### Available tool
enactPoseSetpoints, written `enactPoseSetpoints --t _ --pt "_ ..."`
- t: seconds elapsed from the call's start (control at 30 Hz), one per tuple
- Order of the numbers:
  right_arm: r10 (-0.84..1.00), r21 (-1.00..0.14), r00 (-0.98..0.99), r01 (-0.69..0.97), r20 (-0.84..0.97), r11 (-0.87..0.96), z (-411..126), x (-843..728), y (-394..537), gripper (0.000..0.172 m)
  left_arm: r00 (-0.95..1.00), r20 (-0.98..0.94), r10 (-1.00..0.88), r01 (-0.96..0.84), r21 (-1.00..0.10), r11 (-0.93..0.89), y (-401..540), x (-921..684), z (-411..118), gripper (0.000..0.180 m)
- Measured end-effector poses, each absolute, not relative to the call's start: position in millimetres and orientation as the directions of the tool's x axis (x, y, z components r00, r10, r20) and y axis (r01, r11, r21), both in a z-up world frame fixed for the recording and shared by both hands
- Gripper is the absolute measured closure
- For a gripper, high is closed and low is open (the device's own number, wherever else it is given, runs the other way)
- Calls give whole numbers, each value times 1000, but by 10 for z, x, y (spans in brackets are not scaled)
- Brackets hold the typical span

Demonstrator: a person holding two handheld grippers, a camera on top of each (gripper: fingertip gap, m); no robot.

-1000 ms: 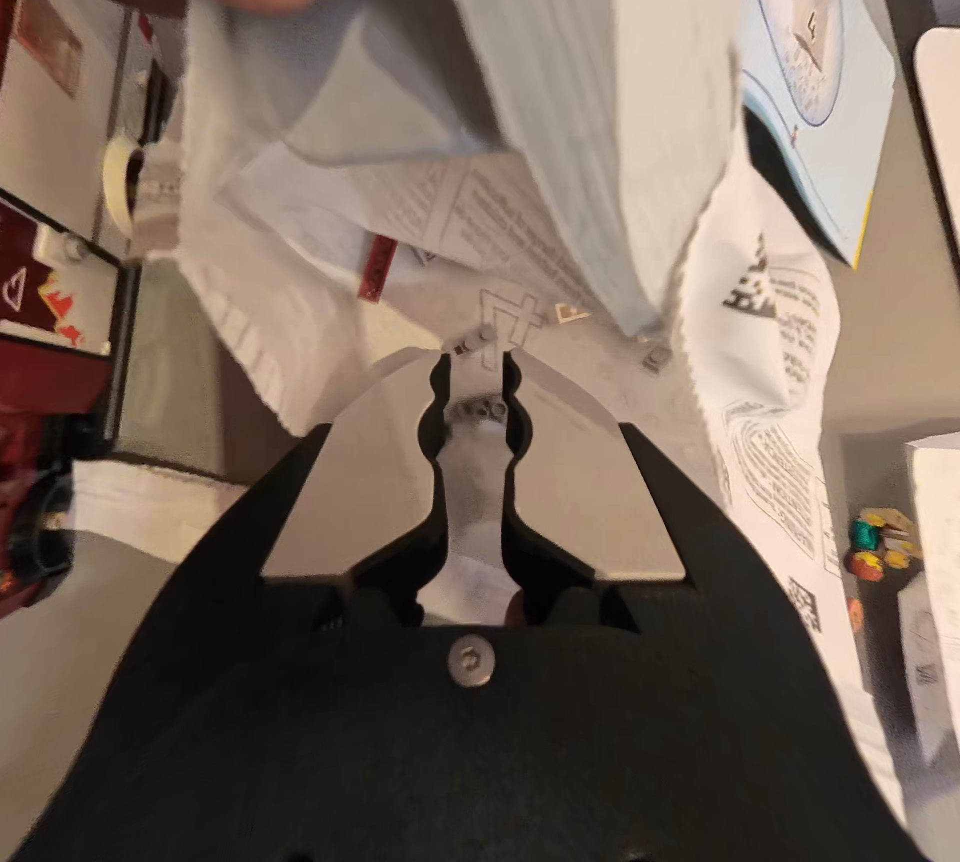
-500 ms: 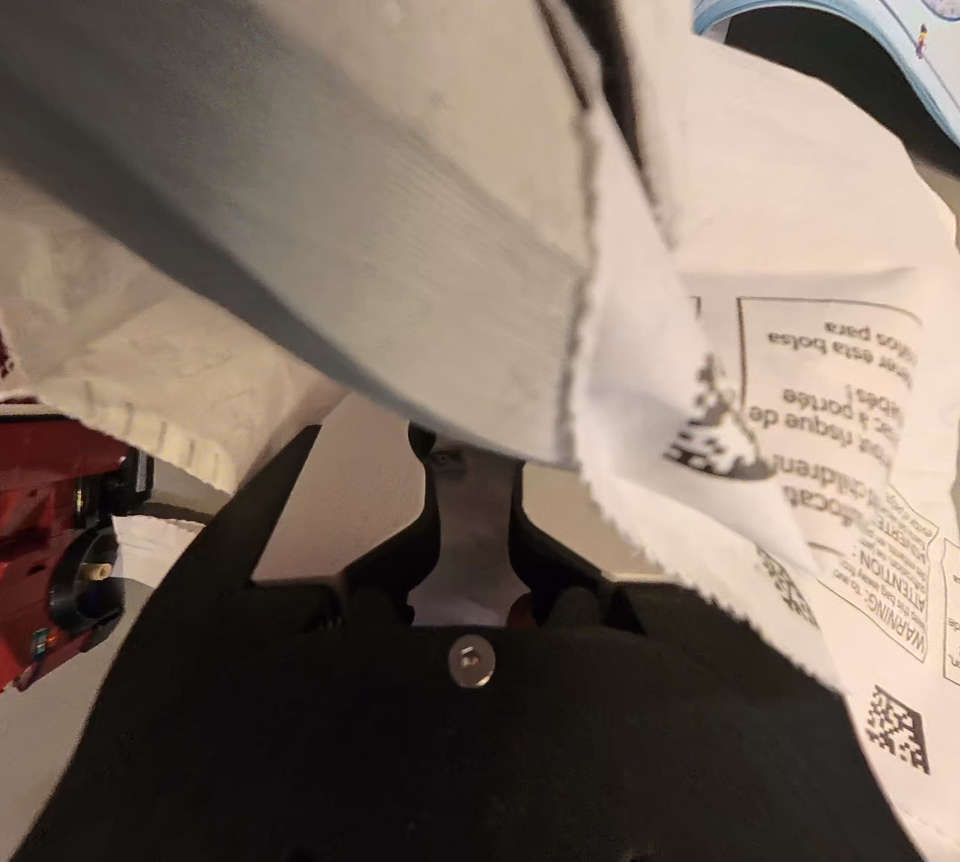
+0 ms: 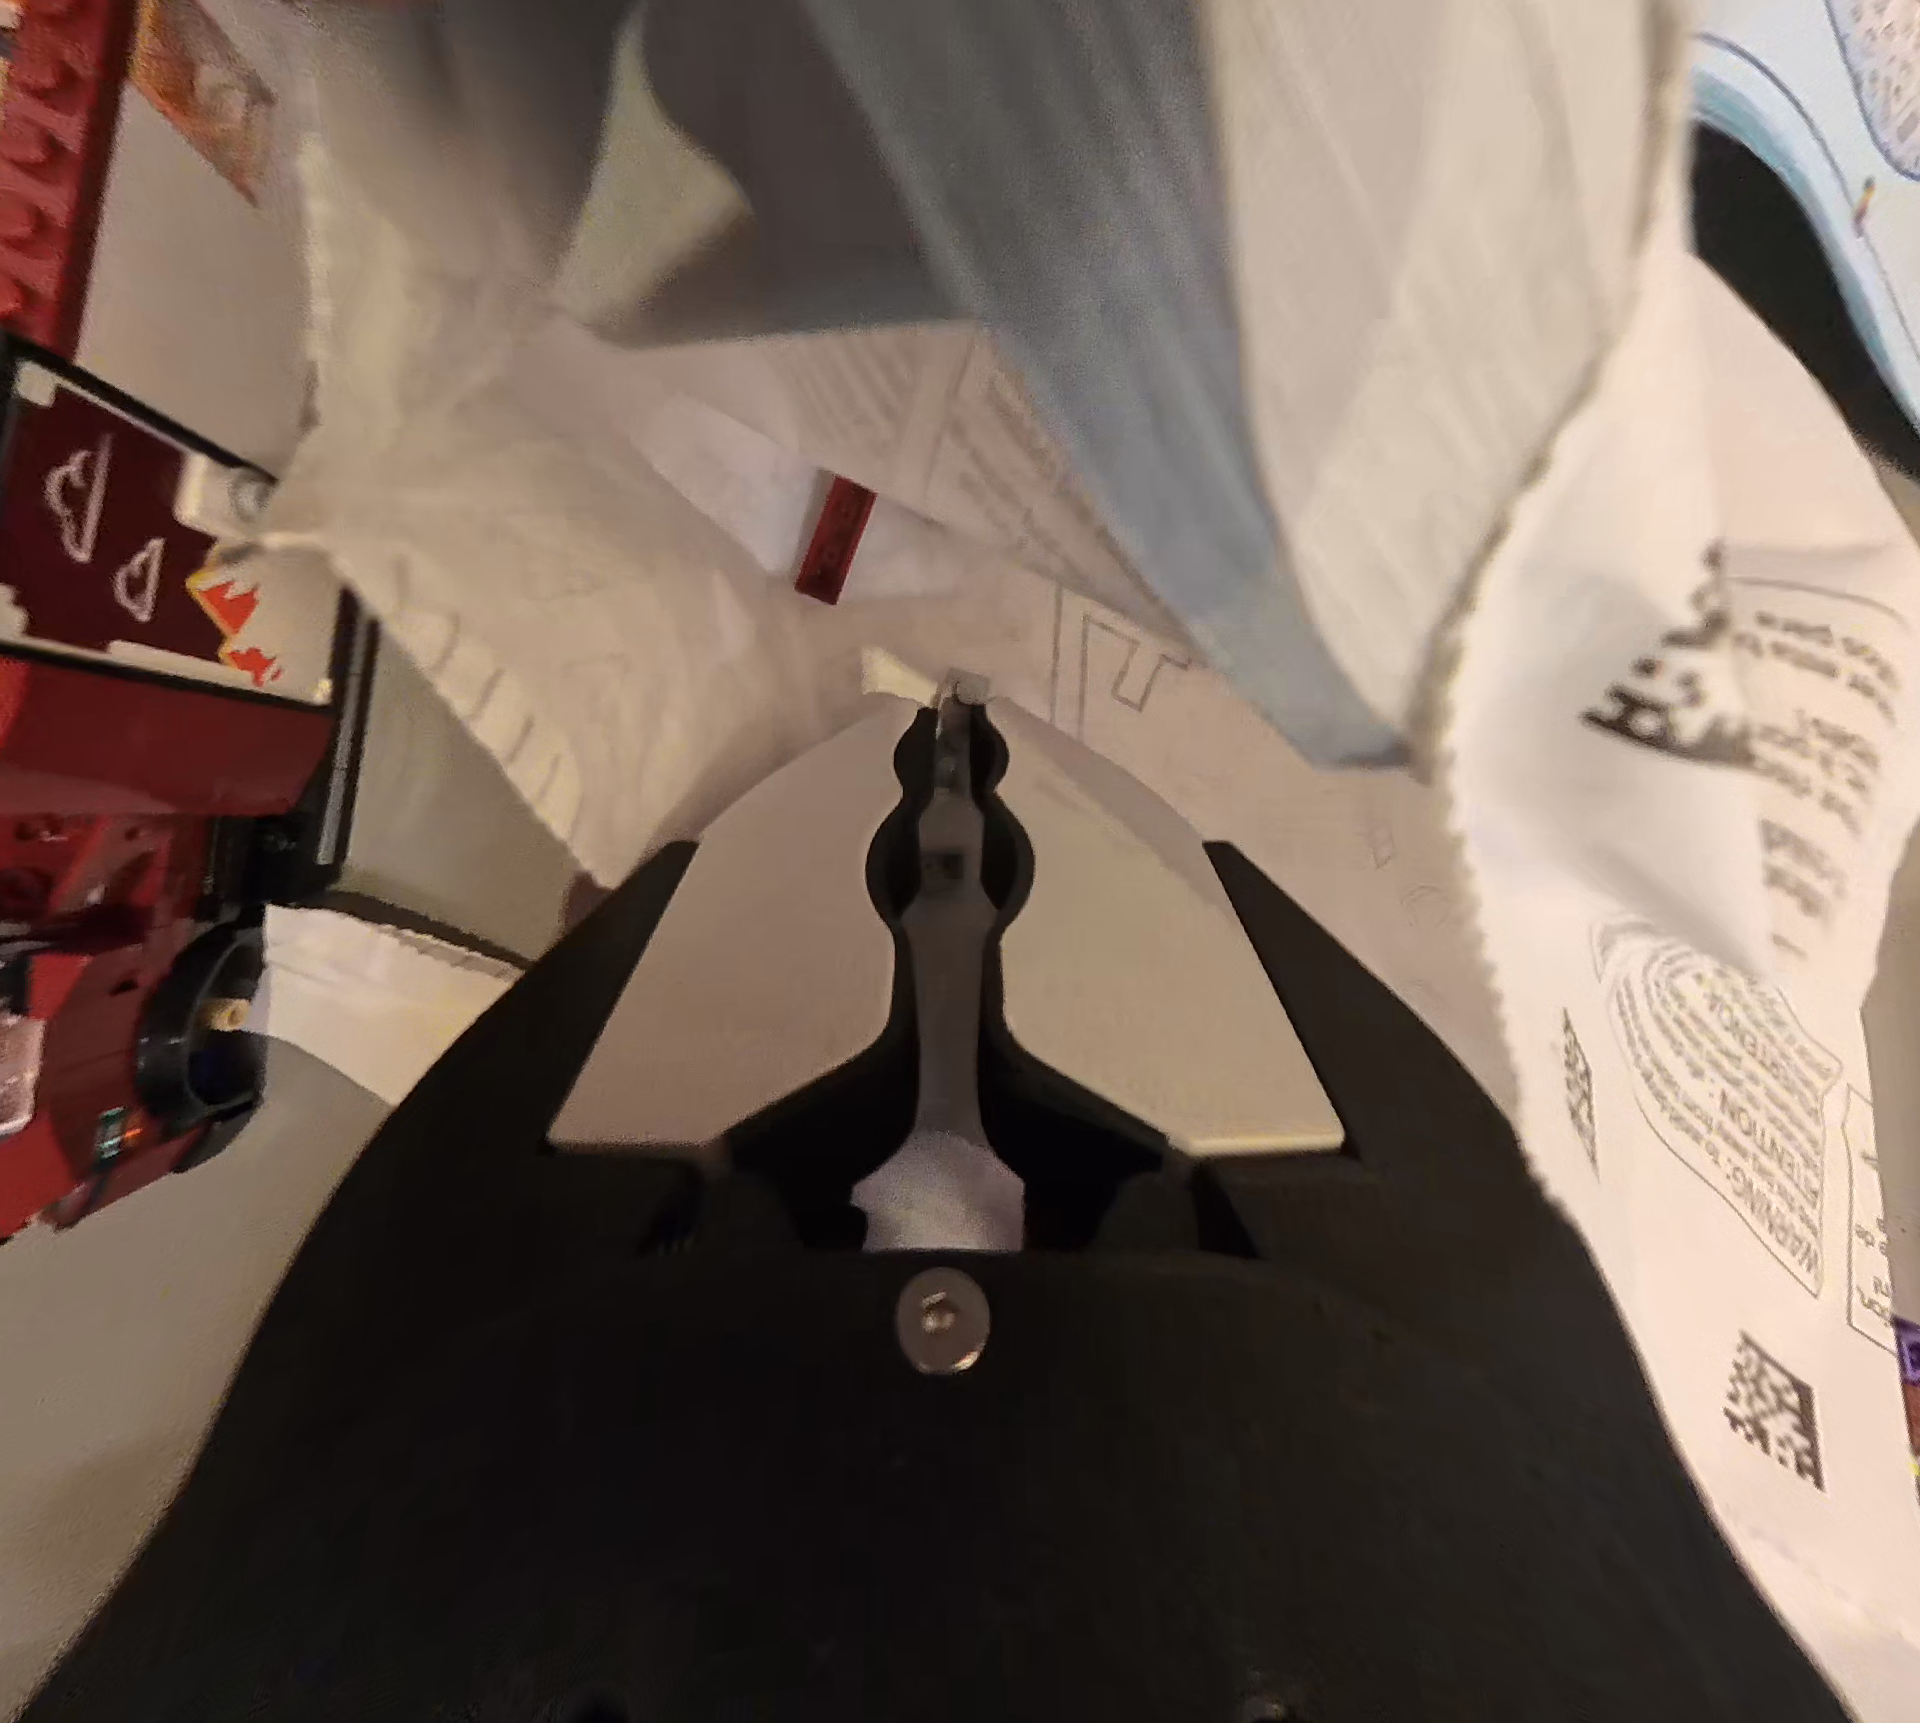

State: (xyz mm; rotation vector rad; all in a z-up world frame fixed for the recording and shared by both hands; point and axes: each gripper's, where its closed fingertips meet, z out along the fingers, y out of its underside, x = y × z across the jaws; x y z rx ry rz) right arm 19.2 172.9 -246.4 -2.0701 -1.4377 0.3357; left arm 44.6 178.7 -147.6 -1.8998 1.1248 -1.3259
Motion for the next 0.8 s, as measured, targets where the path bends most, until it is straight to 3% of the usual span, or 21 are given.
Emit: enactPoseSetpoints --t 0.33,0.8 --pt "877 -685 443 698 184 -209 -2102 356 1532 166 155 463 -873 -311 -815 -488 1794 417 -1436 180" --pt "459 -750 822 529 337 -397 -1204 1772 929 166 120 338 -933 -434 -828 -356 1704 278 -1408 180"
